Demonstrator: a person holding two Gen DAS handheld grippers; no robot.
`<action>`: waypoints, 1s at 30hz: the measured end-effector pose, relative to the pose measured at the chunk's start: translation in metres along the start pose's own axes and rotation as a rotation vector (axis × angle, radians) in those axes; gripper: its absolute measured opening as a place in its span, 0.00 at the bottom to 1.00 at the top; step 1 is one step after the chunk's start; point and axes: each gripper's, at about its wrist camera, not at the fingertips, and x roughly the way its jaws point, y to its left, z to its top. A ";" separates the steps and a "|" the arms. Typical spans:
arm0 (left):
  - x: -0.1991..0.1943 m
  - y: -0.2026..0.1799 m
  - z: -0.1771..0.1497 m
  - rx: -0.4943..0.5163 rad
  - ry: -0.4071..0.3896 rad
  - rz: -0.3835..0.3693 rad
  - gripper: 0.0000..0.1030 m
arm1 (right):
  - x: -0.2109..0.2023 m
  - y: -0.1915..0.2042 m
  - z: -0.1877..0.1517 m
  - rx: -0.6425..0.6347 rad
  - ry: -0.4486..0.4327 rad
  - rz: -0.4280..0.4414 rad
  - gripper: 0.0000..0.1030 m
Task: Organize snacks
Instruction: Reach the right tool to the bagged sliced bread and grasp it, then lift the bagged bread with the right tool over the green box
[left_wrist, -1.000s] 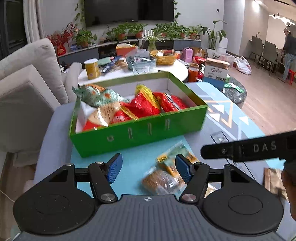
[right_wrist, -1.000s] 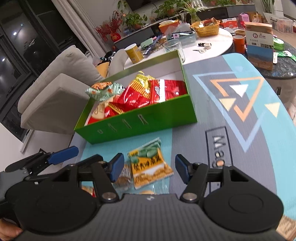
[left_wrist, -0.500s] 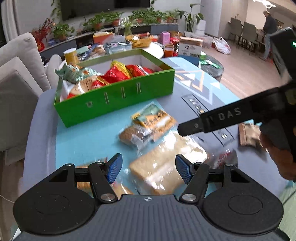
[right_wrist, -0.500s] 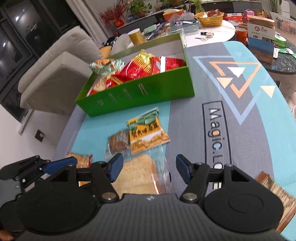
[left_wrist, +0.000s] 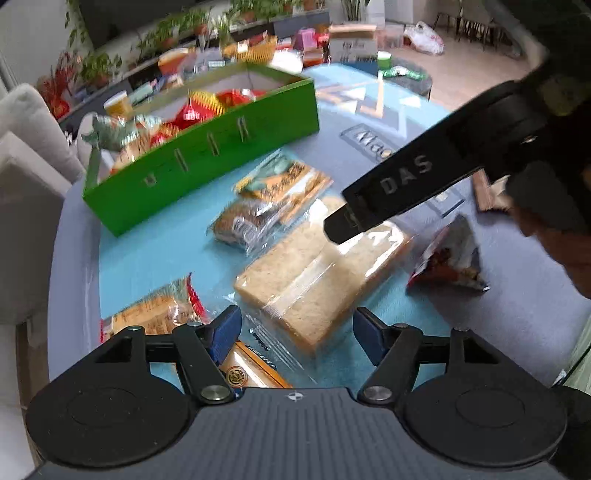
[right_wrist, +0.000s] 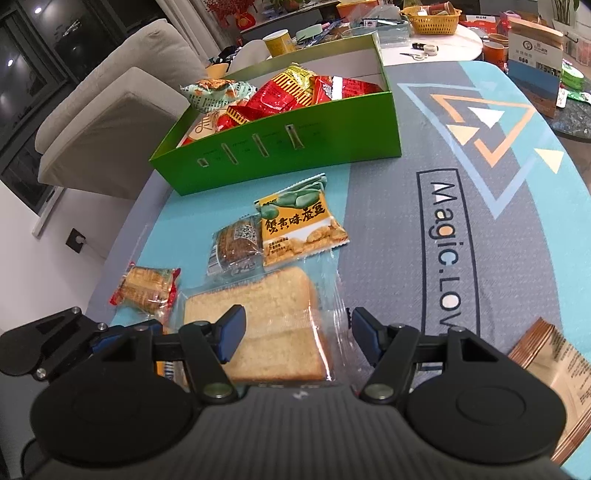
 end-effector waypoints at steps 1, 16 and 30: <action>0.005 0.004 0.002 -0.017 0.011 -0.002 0.66 | 0.001 0.000 0.000 0.000 0.002 -0.010 0.43; 0.022 0.029 0.022 -0.109 -0.029 -0.042 0.65 | -0.001 -0.032 0.009 0.147 -0.060 -0.011 0.43; 0.026 0.024 0.026 -0.118 -0.061 -0.070 0.54 | 0.005 -0.008 0.014 0.084 -0.078 0.012 0.26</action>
